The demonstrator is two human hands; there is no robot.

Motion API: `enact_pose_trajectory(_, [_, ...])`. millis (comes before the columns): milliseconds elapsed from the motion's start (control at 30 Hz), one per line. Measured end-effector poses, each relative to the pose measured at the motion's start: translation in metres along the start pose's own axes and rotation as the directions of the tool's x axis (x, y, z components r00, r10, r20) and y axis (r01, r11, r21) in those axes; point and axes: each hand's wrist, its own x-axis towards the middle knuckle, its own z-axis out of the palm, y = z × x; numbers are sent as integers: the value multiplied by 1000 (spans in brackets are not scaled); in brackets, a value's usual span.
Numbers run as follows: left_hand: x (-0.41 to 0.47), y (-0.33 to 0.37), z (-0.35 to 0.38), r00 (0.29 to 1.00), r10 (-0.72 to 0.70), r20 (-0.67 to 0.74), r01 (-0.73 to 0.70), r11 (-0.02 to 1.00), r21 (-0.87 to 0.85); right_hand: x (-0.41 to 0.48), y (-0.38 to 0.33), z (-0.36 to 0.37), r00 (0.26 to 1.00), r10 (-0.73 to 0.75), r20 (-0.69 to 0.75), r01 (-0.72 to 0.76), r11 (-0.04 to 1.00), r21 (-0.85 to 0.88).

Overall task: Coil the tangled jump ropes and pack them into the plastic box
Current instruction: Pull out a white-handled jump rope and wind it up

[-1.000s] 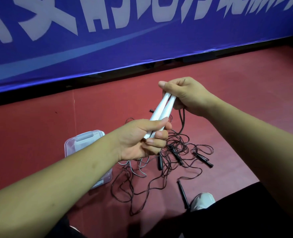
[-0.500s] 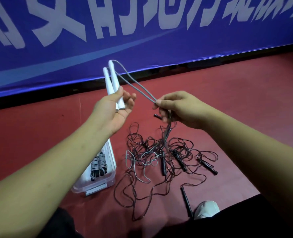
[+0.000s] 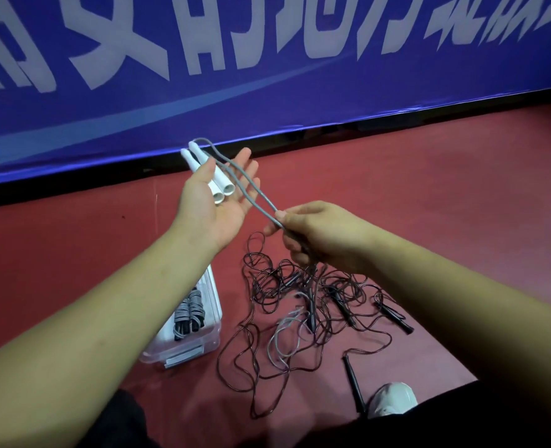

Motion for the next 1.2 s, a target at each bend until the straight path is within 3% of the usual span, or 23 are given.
enact_pose_trajectory(33, [1,1,-1,1000,-16,0,16,999,32,-1,0,5,999,-24,-38,22,999,-48])
enact_pose_trajectory(100, [2,1,-1,999,-41,-6,42,990,131,-3,-3,13,980,-131,-149,76,942,-328])
enact_pose_trajectory(167, [3,1,0,998,-43,-47,53,967,248,-6,-8,23,963,-237,-126,119,799,-590])
enact_pose_trajectory(200, [3,0,0,997,-42,-69,61,953,297,-7,-11,28,968,-240,-81,136,761,-635])
enact_pose_trajectory(267, [1,-4,-1,994,-59,-94,87,941,326,-11,-16,36,977,-212,4,165,748,-643])
enact_pose_trajectory(433, [-5,-3,6,992,-111,68,110,994,20,-15,-22,34,977,-209,49,196,773,-603])
enact_pose_trajectory(600, [4,5,4,991,-128,34,127,991,43,-22,-24,33,966,-239,95,243,726,-644])
enact_pose_trajectory(767, [16,7,-5,982,-167,-93,185,953,240,-32,-31,21,943,-298,149,303,586,-751])
enact_pose_trajectory(900, [20,-1,-16,965,-160,-207,247,822,514,-37,-38,9,941,-313,127,278,503,-818])
enact_pose_trajectory(1033, [24,1,-25,975,-31,-218,185,648,739,-39,-49,-4,954,-290,82,246,595,-765])
enact_pose_trajectory(1133, [21,3,-22,988,-26,-149,138,568,812,-40,-53,-20,950,-313,12,228,664,-712])
enact_pose_trajectory(1200, [14,2,-20,994,-47,-97,107,479,871,-40,-55,-27,942,-337,6,237,649,-723])
